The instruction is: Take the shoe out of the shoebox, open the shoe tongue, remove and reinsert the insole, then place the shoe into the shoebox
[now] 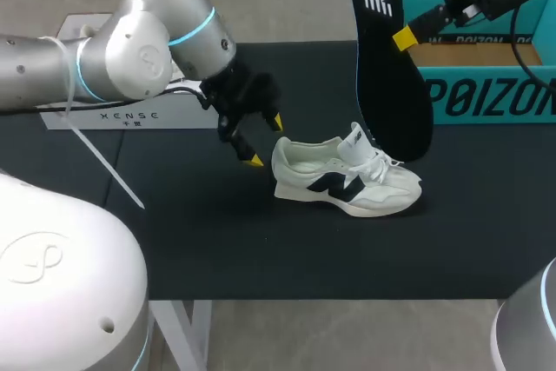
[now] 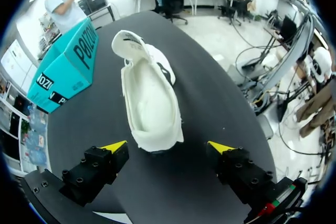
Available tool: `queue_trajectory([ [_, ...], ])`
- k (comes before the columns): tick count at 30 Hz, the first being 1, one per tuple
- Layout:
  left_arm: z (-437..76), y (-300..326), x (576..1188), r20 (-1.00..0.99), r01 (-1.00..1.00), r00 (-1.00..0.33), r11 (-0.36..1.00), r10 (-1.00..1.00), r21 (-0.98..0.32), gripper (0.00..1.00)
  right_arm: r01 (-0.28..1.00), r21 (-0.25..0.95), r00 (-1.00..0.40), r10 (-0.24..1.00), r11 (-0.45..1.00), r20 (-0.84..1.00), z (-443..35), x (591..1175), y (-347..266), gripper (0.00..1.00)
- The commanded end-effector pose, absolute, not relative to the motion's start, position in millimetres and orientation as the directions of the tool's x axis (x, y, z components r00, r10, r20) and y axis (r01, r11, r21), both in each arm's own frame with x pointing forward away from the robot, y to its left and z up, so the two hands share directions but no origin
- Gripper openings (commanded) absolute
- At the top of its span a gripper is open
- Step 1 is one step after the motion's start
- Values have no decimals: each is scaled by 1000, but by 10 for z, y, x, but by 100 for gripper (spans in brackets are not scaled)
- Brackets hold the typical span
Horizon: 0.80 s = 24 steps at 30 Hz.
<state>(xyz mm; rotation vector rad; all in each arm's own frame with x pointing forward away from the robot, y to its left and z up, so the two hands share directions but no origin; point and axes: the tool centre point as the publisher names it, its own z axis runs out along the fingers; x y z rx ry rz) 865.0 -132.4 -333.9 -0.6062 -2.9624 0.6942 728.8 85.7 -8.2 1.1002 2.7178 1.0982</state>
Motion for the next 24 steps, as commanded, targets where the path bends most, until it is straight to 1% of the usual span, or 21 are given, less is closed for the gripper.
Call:
queue_trajectory([
  [1,-3329,-1320,8661,-40,362,-929,878,368,-312,100,608,609,-753,614,509,238,-78,7312,873,0],
  [6,-3334,-1313,8674,-72,349,-936,891,343,-291,100,608,609,-753,614,509,238,-78,7312,873,0],
  [15,-3334,-1313,8674,-72,349,-936,891,343,-291,100,599,640,-739,640,481,211,150,7142,701,0],
  [24,-3334,-1313,8674,-72,349,-936,891,343,-291,100,612,623,-735,642,487,220,146,7110,733,0],
])
